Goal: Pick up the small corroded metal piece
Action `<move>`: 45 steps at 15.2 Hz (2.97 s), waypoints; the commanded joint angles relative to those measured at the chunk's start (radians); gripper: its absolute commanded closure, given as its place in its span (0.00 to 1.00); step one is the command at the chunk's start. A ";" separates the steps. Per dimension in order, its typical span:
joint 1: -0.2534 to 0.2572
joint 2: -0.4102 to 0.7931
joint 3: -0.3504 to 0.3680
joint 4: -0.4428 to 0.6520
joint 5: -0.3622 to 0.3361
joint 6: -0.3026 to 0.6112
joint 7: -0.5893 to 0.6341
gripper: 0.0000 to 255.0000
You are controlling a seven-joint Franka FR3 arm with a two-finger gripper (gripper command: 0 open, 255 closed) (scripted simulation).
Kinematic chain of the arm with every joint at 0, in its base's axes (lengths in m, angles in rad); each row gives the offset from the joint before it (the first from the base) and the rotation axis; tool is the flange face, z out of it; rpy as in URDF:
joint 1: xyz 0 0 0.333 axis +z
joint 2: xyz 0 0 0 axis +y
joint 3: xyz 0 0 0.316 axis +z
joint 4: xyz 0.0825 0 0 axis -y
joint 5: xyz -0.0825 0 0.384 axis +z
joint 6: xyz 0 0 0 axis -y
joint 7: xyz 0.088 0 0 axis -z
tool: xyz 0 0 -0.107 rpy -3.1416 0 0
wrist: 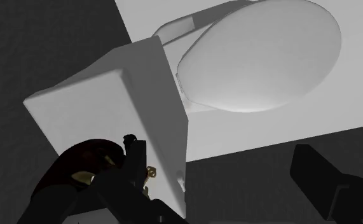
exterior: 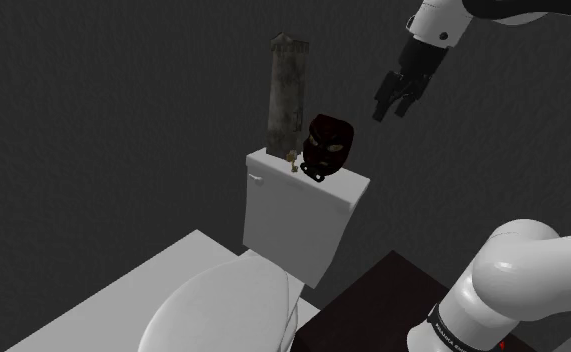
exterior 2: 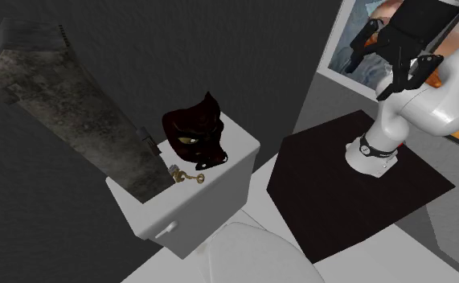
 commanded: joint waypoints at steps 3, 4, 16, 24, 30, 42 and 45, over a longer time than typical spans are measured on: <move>-0.008 0.045 -0.015 -0.019 -0.005 0.054 -0.005 0.00; -0.012 0.069 -0.023 -0.026 -0.008 0.080 -0.008 0.00; -0.054 0.423 -0.110 -0.025 -0.015 0.375 -0.044 0.00; -0.075 0.706 -0.161 0.069 0.017 0.522 -0.084 0.00; -0.098 0.930 -0.186 0.187 0.066 0.594 -0.123 0.00; -0.123 1.141 -0.186 0.258 0.117 0.708 -0.159 0.00; -0.123 1.140 -0.186 0.258 0.117 0.709 -0.159 1.00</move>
